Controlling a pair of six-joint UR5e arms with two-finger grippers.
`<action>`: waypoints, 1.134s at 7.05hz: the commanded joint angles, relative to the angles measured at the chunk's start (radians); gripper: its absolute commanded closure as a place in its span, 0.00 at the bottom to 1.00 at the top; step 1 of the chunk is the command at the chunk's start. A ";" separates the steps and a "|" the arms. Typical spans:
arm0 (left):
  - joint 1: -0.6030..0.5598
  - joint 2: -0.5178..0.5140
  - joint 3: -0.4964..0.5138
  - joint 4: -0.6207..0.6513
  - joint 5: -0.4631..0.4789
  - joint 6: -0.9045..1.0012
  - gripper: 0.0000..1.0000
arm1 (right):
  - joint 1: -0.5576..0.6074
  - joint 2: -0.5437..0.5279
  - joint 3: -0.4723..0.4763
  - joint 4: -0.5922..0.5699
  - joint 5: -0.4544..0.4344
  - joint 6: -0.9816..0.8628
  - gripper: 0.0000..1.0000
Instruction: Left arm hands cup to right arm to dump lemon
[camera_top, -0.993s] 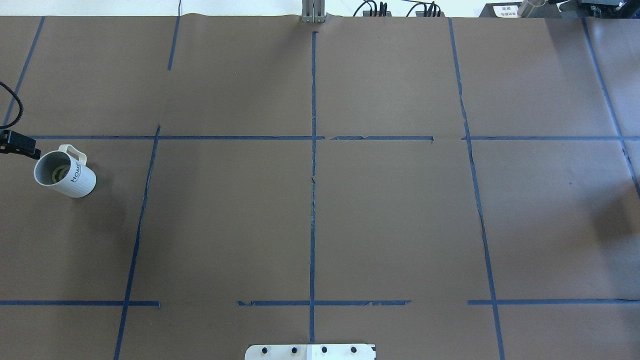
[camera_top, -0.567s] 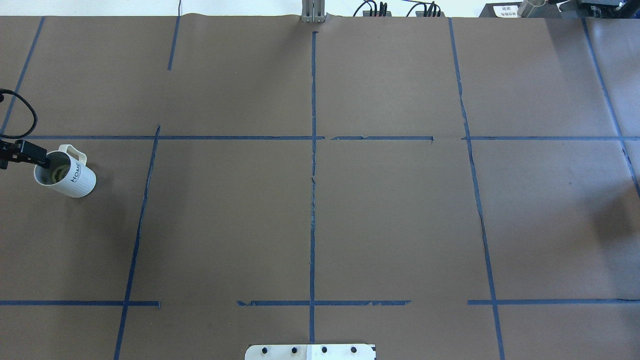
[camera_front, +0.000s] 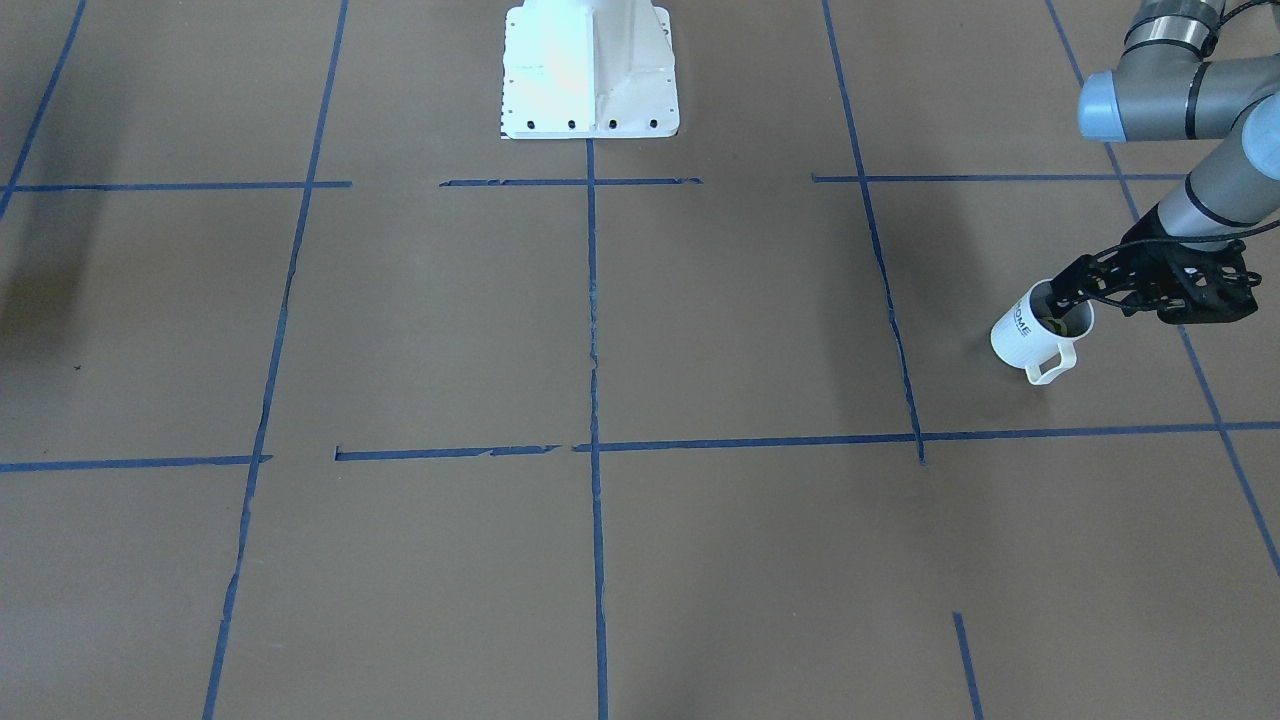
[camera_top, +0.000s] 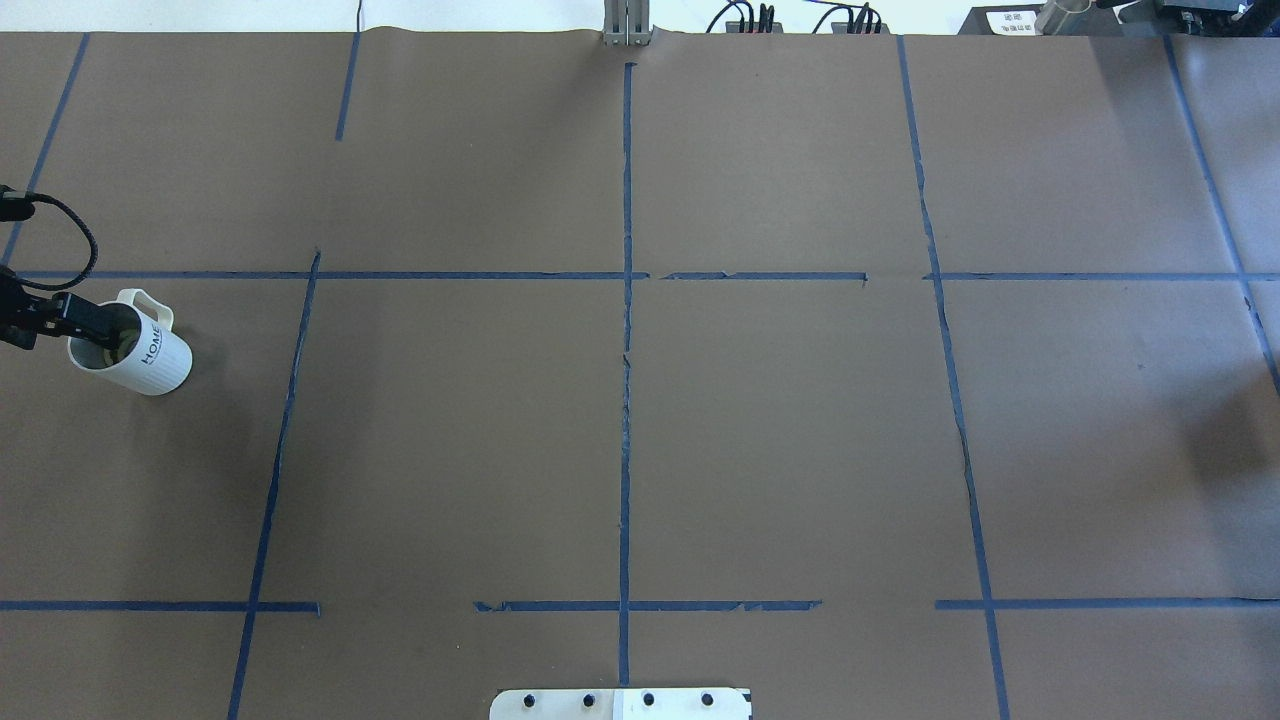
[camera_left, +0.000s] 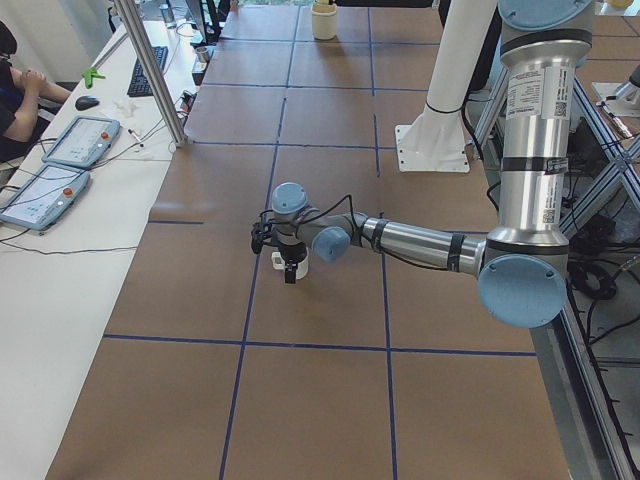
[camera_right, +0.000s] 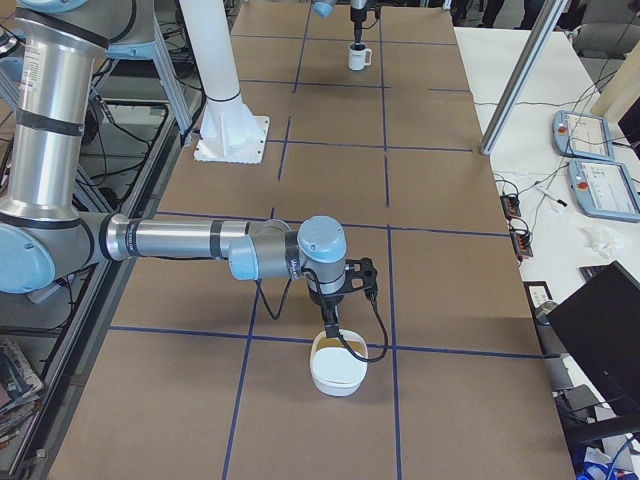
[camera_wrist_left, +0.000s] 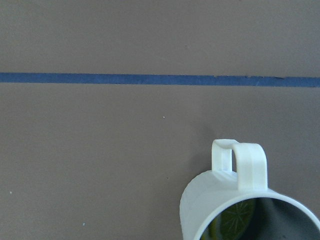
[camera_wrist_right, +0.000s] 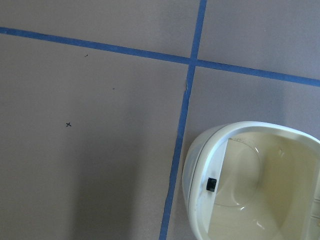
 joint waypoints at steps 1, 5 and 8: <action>0.007 -0.015 0.003 0.003 -0.002 -0.003 0.67 | 0.000 -0.001 0.000 0.000 0.000 0.000 0.00; 0.016 -0.021 -0.003 0.014 -0.005 0.002 1.00 | 0.000 -0.001 0.000 0.000 0.000 0.001 0.00; 0.002 -0.026 -0.109 0.111 -0.023 0.014 1.00 | 0.000 0.001 0.008 0.006 0.000 -0.009 0.00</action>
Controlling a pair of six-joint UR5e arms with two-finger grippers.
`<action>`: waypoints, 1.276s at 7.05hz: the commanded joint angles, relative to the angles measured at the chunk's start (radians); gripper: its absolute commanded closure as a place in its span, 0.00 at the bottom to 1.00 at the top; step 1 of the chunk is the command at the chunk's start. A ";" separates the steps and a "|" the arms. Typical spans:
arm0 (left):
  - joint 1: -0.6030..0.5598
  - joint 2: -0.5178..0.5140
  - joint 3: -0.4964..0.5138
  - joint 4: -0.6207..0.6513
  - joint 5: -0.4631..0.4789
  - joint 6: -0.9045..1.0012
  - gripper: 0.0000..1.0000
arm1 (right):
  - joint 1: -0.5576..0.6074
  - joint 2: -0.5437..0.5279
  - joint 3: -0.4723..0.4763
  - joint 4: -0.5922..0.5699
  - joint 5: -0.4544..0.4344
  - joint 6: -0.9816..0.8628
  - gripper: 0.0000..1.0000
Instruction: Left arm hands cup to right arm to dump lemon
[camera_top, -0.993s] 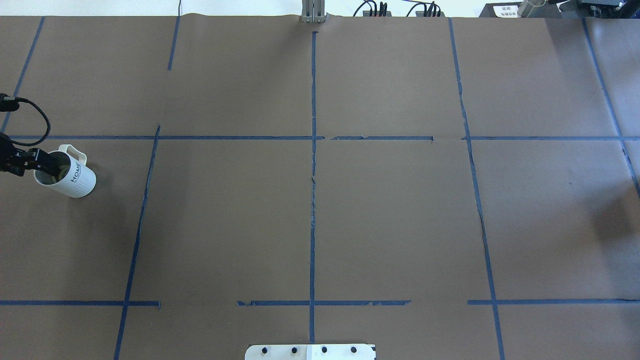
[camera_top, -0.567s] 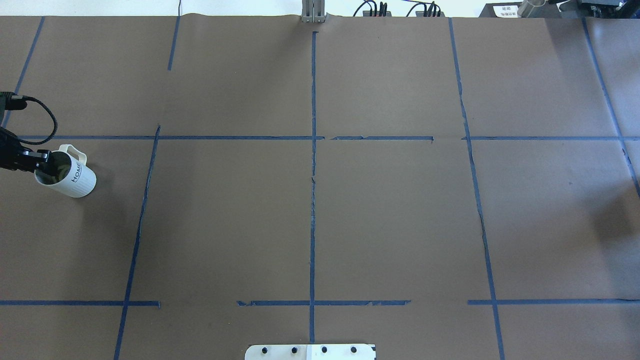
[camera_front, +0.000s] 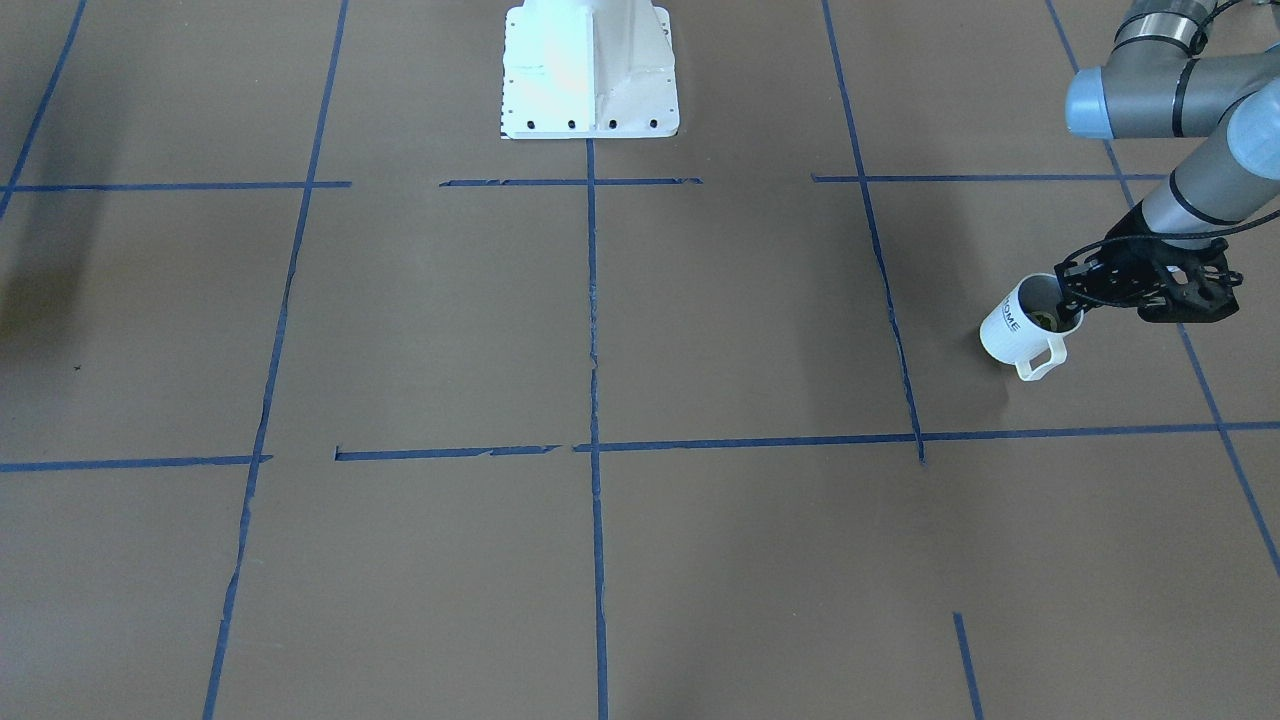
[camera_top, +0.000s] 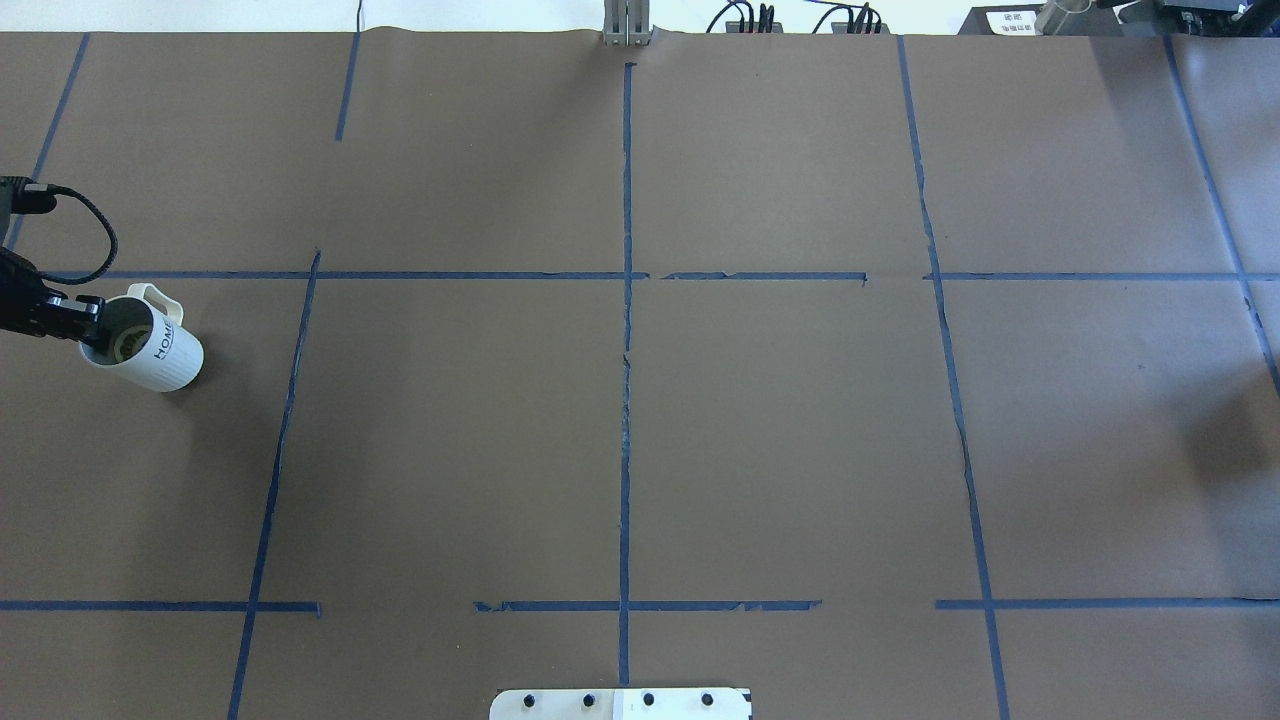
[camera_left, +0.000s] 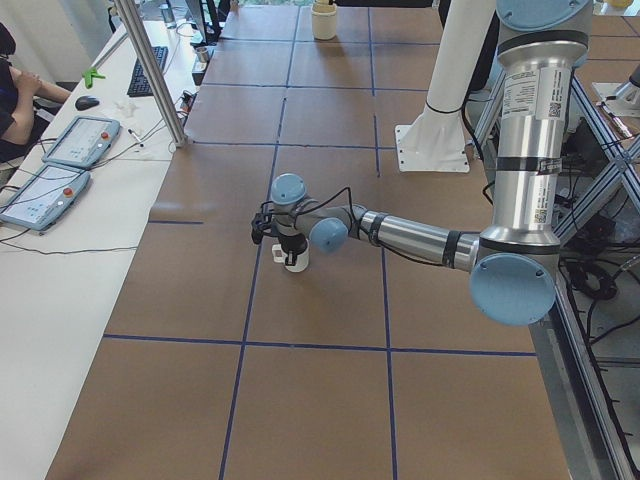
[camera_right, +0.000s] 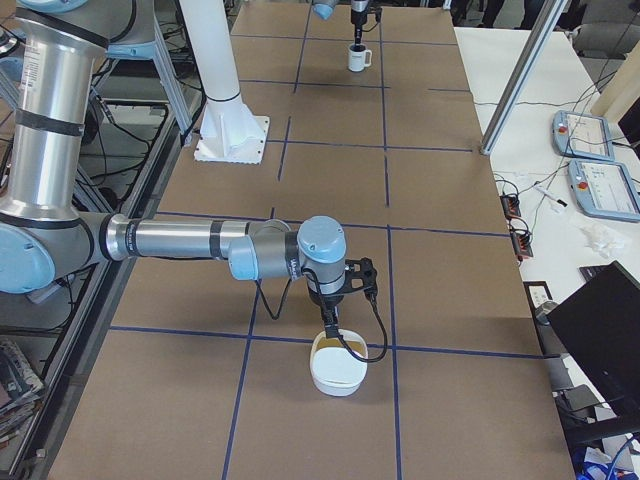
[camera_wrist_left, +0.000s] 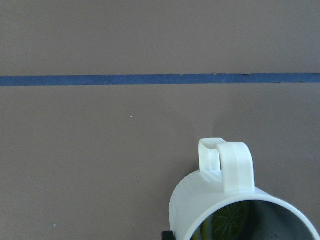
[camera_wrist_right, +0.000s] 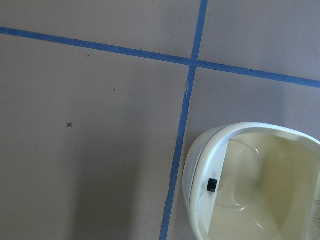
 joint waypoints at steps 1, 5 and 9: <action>-0.006 -0.075 -0.090 0.169 0.000 0.008 1.00 | 0.000 0.000 0.018 0.035 0.005 -0.007 0.00; 0.002 -0.400 -0.107 0.531 0.000 0.097 1.00 | -0.056 0.111 0.009 0.175 0.051 0.150 0.00; 0.035 -0.649 0.026 0.623 -0.008 -0.059 1.00 | -0.288 0.382 -0.028 0.219 -0.202 0.284 0.00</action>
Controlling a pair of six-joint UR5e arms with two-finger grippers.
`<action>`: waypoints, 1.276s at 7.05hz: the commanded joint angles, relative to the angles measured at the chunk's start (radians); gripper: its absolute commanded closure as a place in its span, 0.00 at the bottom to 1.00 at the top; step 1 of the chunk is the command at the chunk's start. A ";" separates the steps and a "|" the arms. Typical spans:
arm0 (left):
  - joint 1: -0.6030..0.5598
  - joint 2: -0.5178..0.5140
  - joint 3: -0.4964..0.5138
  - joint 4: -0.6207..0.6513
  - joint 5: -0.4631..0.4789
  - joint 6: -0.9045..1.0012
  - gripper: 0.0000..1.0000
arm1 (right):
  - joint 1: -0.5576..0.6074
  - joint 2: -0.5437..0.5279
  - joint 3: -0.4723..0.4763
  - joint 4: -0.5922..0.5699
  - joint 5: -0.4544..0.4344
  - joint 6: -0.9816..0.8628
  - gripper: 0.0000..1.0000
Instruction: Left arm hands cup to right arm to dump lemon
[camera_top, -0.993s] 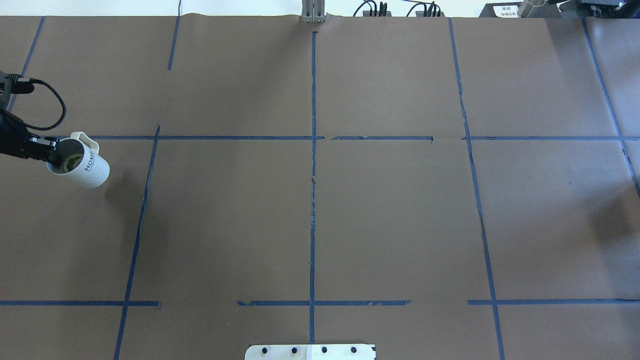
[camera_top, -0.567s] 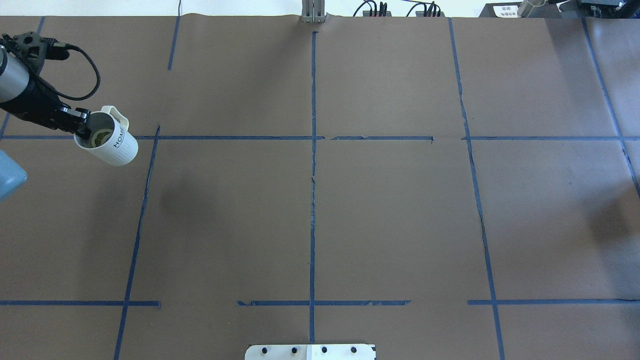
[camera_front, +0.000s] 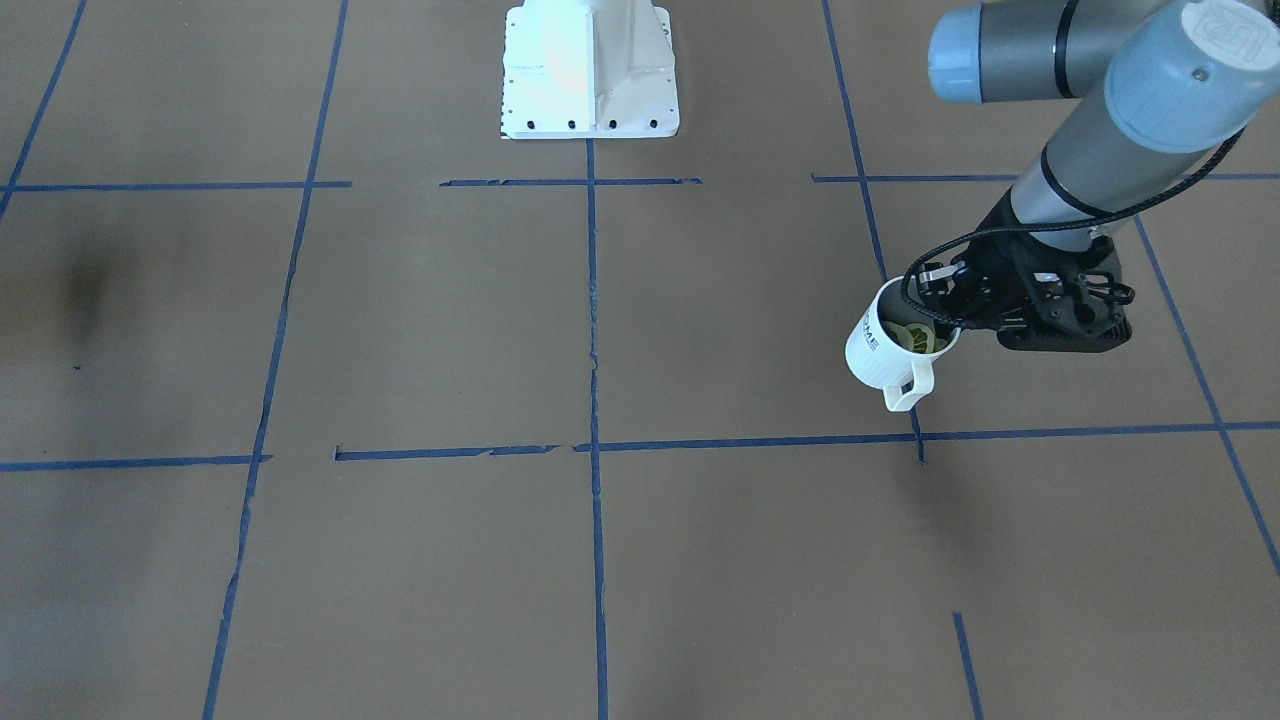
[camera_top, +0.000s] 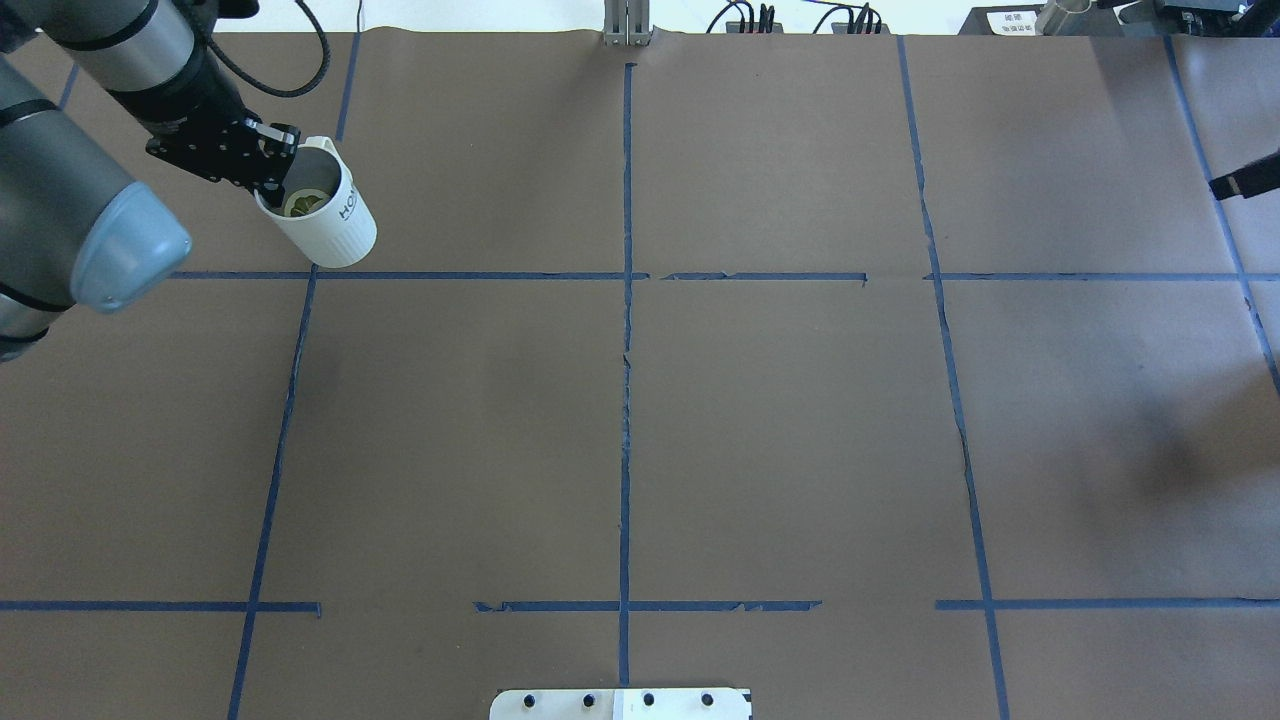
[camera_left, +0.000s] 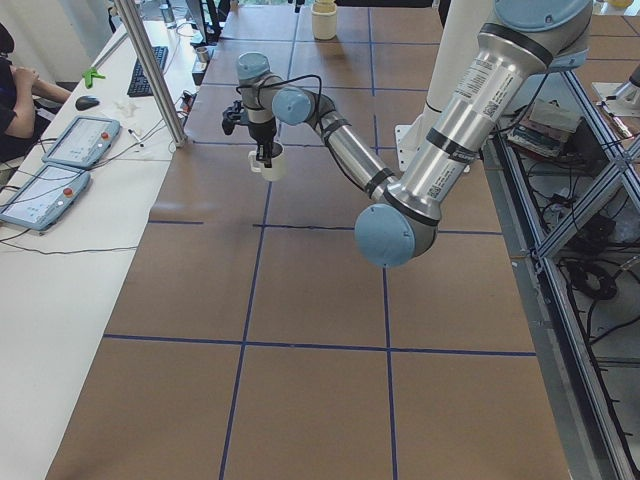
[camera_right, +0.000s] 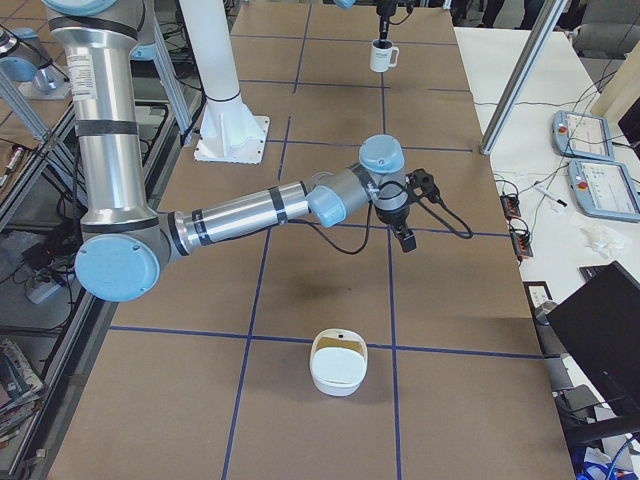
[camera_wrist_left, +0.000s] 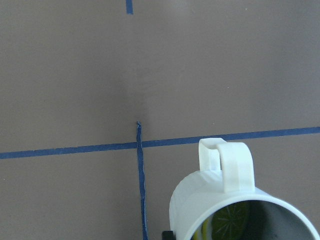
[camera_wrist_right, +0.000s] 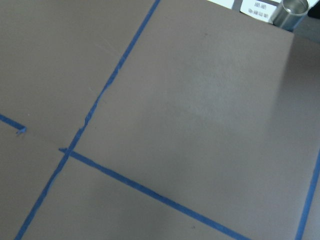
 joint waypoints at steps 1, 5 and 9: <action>0.026 -0.125 0.110 0.004 0.000 -0.072 1.00 | -0.162 0.051 -0.006 0.102 -0.217 0.168 0.00; 0.059 -0.346 0.321 0.003 -0.003 -0.188 1.00 | -0.576 0.309 -0.040 0.149 -0.651 0.635 0.00; 0.079 -0.429 0.405 -0.008 -0.003 -0.236 1.00 | -0.896 0.520 -0.119 0.129 -1.154 0.807 0.00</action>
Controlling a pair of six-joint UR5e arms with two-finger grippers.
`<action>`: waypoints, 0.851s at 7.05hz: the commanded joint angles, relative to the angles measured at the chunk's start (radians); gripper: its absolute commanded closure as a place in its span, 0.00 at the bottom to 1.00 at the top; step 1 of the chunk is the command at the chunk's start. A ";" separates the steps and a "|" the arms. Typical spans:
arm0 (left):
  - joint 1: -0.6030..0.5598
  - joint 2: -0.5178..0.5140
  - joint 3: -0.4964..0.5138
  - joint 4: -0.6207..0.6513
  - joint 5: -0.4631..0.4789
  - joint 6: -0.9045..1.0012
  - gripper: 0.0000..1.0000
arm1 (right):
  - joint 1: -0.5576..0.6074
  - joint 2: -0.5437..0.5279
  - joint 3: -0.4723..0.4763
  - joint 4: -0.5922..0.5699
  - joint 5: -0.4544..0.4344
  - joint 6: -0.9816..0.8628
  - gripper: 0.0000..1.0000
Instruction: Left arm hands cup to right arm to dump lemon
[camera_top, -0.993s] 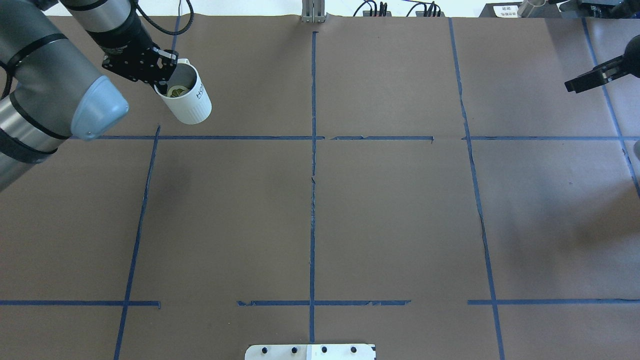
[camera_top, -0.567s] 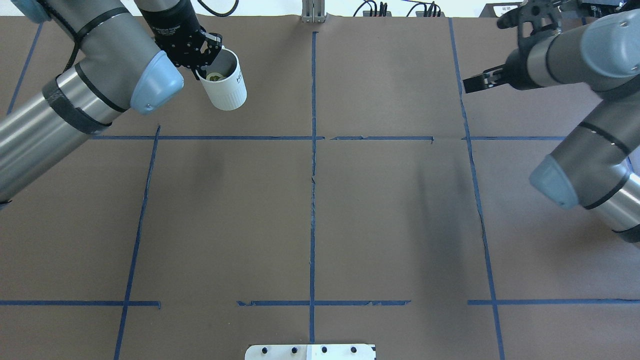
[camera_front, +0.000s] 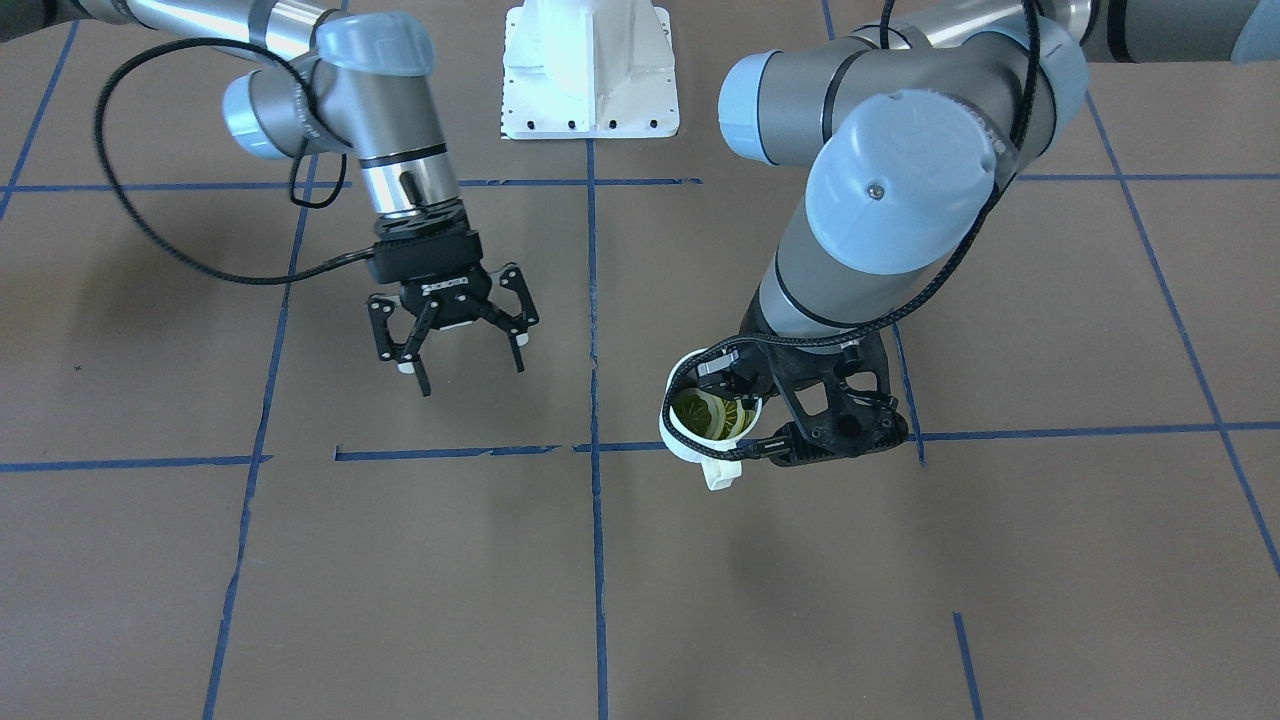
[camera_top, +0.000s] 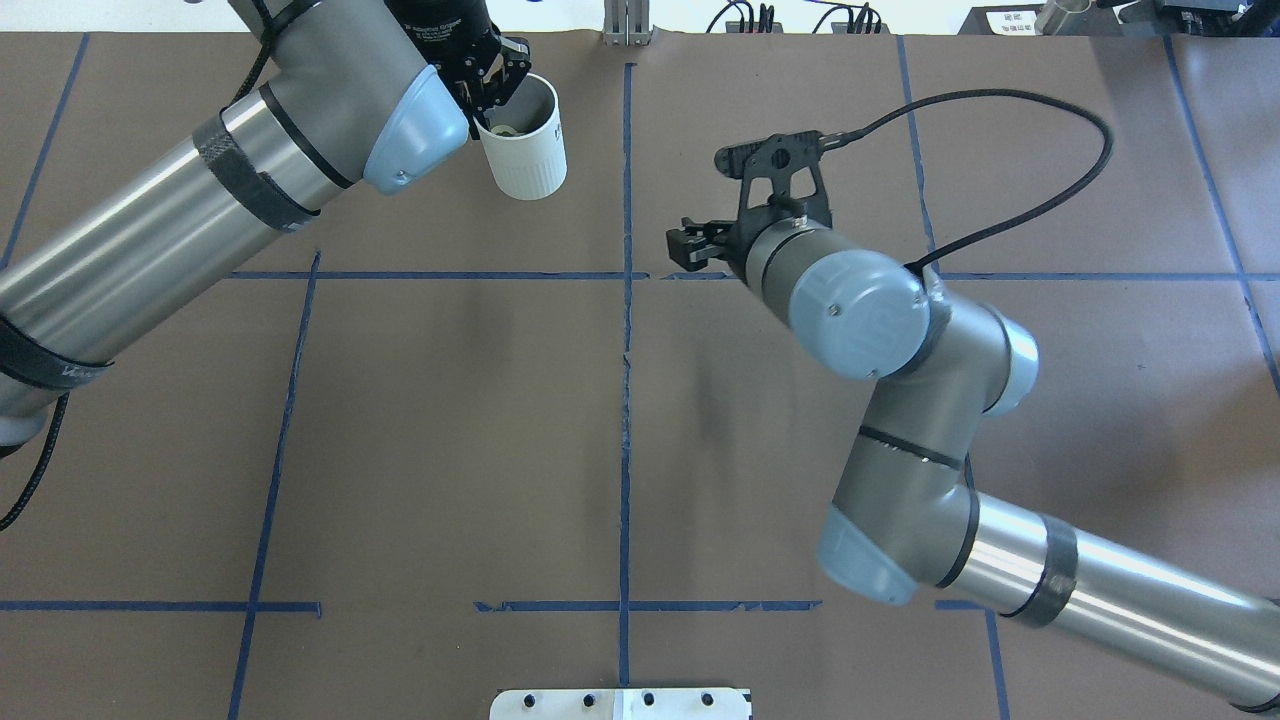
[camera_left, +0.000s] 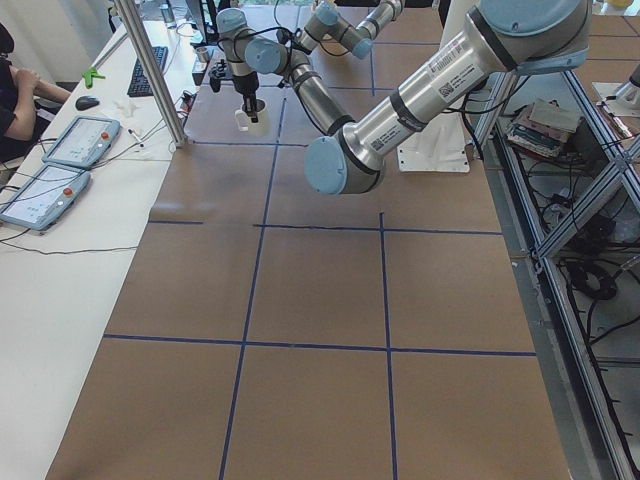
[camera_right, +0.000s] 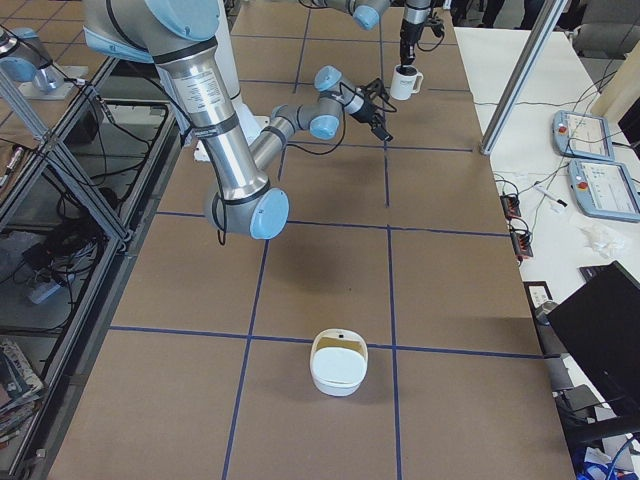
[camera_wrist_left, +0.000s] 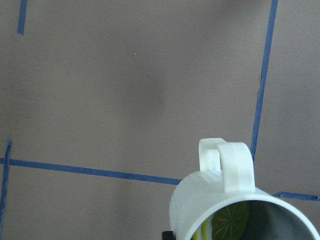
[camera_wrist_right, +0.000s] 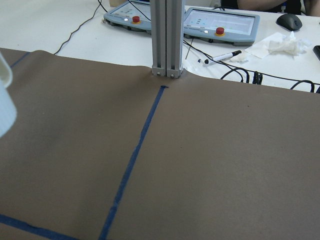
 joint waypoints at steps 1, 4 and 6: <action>0.001 -0.009 0.009 -0.001 0.000 -0.002 1.00 | -0.129 0.099 -0.071 -0.013 -0.224 0.027 0.00; 0.019 -0.018 0.009 -0.001 0.000 -0.007 1.00 | -0.193 0.158 -0.103 -0.013 -0.342 0.027 0.00; 0.038 -0.034 0.009 -0.015 0.000 -0.068 1.00 | -0.196 0.175 -0.108 -0.087 -0.420 0.063 0.01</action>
